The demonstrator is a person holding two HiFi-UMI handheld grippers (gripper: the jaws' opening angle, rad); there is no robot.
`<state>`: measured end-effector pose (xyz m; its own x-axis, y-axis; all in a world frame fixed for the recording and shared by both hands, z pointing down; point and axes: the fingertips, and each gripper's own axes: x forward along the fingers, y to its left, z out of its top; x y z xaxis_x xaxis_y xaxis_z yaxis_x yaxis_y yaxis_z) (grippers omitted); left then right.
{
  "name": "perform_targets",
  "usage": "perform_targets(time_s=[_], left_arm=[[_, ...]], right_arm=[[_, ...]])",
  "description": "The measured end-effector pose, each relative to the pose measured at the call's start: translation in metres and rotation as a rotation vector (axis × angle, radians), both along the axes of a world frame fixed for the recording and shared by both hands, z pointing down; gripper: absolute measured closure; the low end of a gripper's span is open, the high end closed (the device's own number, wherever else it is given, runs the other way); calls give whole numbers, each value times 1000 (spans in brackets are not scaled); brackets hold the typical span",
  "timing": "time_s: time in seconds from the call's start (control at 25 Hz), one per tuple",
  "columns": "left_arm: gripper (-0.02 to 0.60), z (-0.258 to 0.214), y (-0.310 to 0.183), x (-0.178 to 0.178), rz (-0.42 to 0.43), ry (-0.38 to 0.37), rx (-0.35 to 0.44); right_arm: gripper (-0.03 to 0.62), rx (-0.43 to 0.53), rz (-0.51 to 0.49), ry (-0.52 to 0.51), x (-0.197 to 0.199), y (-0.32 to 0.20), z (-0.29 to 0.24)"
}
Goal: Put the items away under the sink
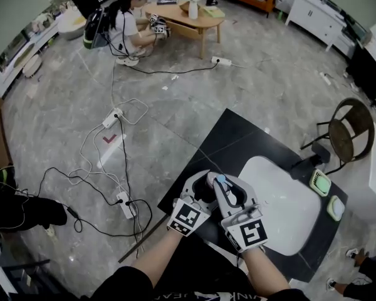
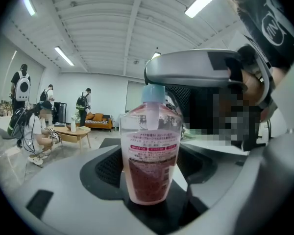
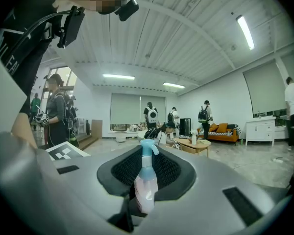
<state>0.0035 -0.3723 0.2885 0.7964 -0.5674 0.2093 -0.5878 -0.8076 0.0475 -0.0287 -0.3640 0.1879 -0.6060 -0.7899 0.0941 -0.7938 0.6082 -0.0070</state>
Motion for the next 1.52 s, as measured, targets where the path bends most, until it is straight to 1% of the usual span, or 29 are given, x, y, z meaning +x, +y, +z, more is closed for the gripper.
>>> perform_targets(time_s=[0.28,0.44,0.6,0.76,0.92,1.08,1.2,1.32,1.52], left_arm=[[245,-8,18,-12,-38,-2,19],[245,-12,35,-18,-57,-3,24],[245,-17,55,-24,-72,0,27],[245,-23,75,-28,-64,0,29],[245,-31,96,-28,-32,3,42],[245,-40,124,-26,27,10,53],[245,-43,154,-26,73,15,57],[245,-41,189,-27,121,14,54],[245,-38,249,-30,209,11,56]], right_arm=[[519,17,-31,4,-11,21,-7],[519,42,-35,-40,-17,38,-16],[520,31,-70,4,-24,61,-14],[519,58,-56,-21,-29,80,-25],[519,72,-32,-18,-29,101,-33],[519,83,31,-28,-29,128,-44],[519,88,68,-18,-31,156,-49],[520,103,132,-38,-30,189,-45],[519,91,221,-43,-32,246,-40]])
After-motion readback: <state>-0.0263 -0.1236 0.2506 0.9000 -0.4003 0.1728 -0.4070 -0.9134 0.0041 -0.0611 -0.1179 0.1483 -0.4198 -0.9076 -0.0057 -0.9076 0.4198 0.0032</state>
